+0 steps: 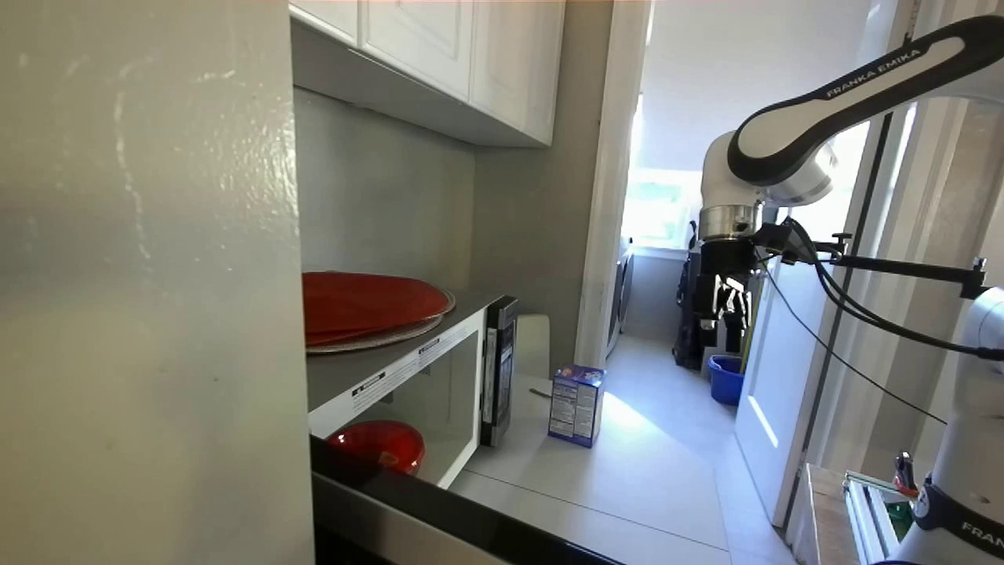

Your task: Close the door of the microwave

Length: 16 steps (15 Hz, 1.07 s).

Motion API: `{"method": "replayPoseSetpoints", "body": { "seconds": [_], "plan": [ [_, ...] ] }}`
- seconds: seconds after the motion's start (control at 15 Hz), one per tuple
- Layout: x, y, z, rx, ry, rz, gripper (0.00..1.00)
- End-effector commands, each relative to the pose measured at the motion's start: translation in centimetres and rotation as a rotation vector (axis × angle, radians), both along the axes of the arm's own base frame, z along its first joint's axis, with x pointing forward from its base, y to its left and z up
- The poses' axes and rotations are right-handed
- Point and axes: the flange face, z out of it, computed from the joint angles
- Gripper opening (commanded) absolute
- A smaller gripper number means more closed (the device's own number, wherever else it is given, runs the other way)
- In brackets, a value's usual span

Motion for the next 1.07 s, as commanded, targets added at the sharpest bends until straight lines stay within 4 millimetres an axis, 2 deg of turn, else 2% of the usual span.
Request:
{"method": "replayPoseSetpoints", "body": {
  "seconds": [0.0, 0.53, 0.73, 0.87, 0.93, 1.0],
  "plan": [
    [0.0, 0.0, 0.1, 0.000, 0.001, 0.000, 1.00],
    [0.0, 0.0, 0.1, 0.000, 0.001, 0.000, 1.00],
    [-2.2, 4.0, 2.5, -0.036, -0.075, 0.024, 1.00],
    [-3.1, 7.5, 3.8, -0.080, -0.155, 0.056, 1.00],
    [-3.5, 9.2, 5.3, -0.106, -0.189, 0.078, 1.00],
    [-2.8, 10.9, 8.0, -0.132, -0.231, 0.103, 1.00]
  ]
}}
